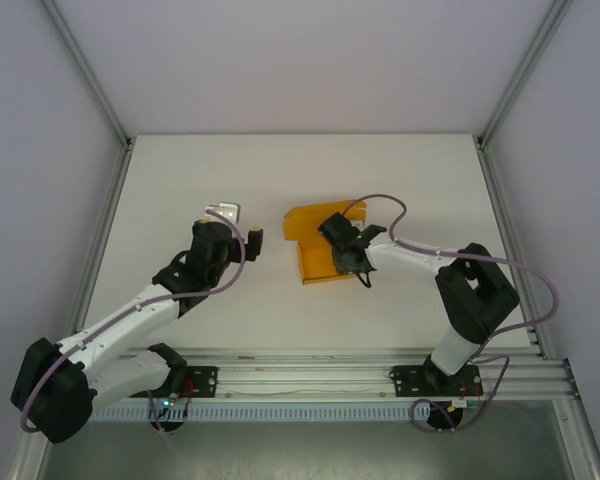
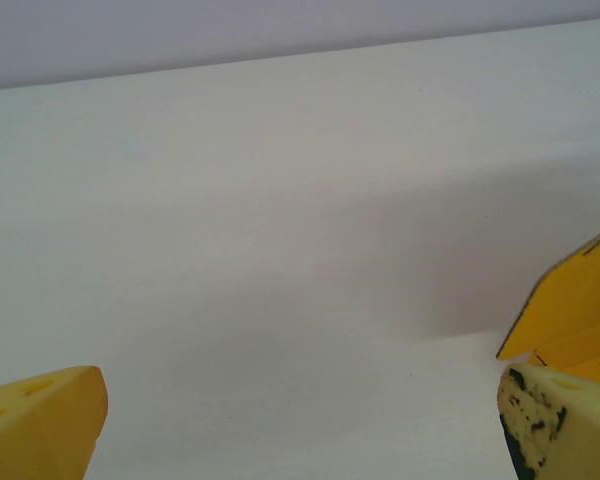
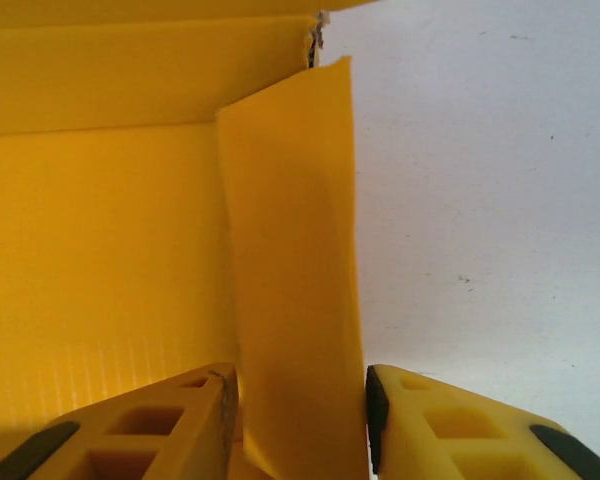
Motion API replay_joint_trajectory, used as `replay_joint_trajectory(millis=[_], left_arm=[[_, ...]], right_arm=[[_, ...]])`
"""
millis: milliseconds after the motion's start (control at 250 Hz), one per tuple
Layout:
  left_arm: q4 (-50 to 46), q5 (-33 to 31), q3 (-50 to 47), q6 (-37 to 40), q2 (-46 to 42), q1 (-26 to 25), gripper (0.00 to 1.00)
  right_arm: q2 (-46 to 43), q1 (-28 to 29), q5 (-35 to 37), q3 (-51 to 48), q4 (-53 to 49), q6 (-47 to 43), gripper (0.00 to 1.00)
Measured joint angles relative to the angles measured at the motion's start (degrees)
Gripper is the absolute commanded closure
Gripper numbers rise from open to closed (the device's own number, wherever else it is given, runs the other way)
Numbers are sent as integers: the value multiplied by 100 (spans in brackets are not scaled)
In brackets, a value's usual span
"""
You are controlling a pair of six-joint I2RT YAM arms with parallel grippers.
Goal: Assemble paper box
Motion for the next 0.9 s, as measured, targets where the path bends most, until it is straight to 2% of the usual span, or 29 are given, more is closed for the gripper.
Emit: replay_joint_trajectory(millis=[376,672,899], left_arm=[[59,122,0,-2,157,11,0],[127,179,0,-2,251,11,0],[129,179,0,-2,271,11,0]], right_arm=[[-59,-151,321,-20,227,-46,52],[-74,-634,-411,-120,953,-251,57],[243,-675,-866,-160,1080,-260,58]])
